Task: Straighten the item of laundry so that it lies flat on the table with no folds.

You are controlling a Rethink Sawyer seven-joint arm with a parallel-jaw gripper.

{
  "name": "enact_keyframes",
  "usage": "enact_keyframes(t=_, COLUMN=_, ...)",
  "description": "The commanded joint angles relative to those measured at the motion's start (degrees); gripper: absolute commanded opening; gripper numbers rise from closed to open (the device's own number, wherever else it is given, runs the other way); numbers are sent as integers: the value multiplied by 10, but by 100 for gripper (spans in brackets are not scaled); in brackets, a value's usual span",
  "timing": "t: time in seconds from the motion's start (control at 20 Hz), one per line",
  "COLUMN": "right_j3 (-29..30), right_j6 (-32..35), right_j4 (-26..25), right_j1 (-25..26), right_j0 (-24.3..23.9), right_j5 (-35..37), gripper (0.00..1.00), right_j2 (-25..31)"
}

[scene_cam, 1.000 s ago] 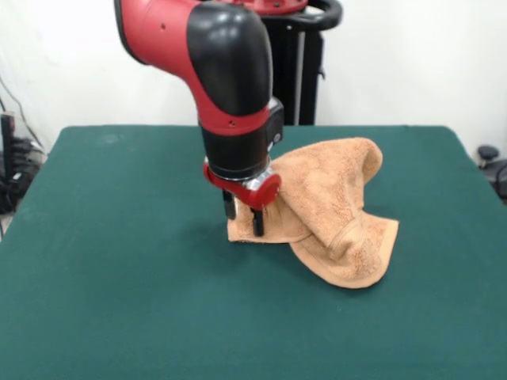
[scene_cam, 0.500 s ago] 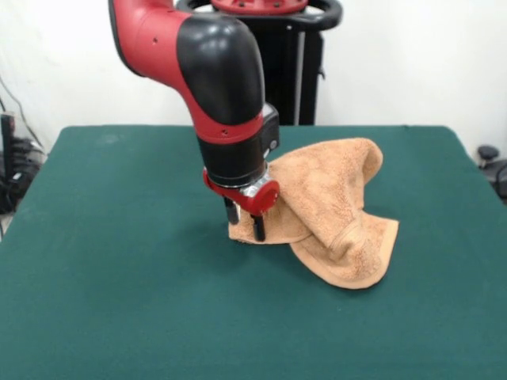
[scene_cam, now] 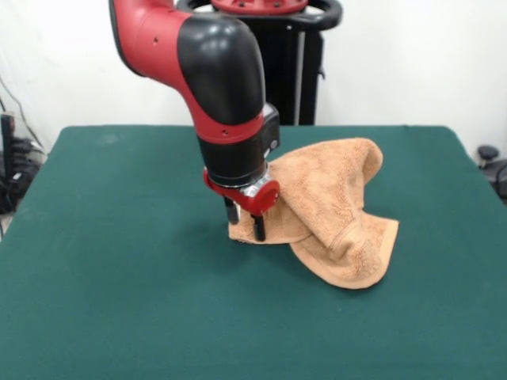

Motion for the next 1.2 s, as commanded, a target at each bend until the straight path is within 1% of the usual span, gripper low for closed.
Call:
enact_keyframes(t=0.05, right_j3=40, right_j6=67, right_j4=-6, right_j1=86, right_j0=1, right_j5=-18, gripper=100, right_j2=101)
enact_keyframes(t=0.1, right_j3=38, right_j6=66, right_j4=-9, right_j1=85, right_j0=4, right_j5=-17, gripper=0, right_j2=99)
enact_keyframes(t=0.35, right_j3=41, right_j6=72, right_j4=-10, right_j1=82, right_j0=7, right_j5=-32, gripper=0, right_j2=98)
enact_keyframes(t=0.65, right_j3=43, right_j6=93, right_j4=0, right_j1=79, right_j0=18, right_j5=-35, gripper=0, right_j2=91)
enact_keyframes(t=0.8, right_j3=51, right_j6=111, right_j4=-2, right_j1=61, right_j0=30, right_j5=-65, gripper=0, right_j2=75)
enact_keyframes(t=0.95, right_j3=45, right_j6=117, right_j4=-18, right_j1=17, right_j0=67, right_j5=-19, gripper=0, right_j2=19)
enact_keyframes(t=1.2, right_j3=18, right_j6=130, right_j4=-43, right_j1=-51, right_j0=126, right_j5=87, gripper=0, right_j2=-74)
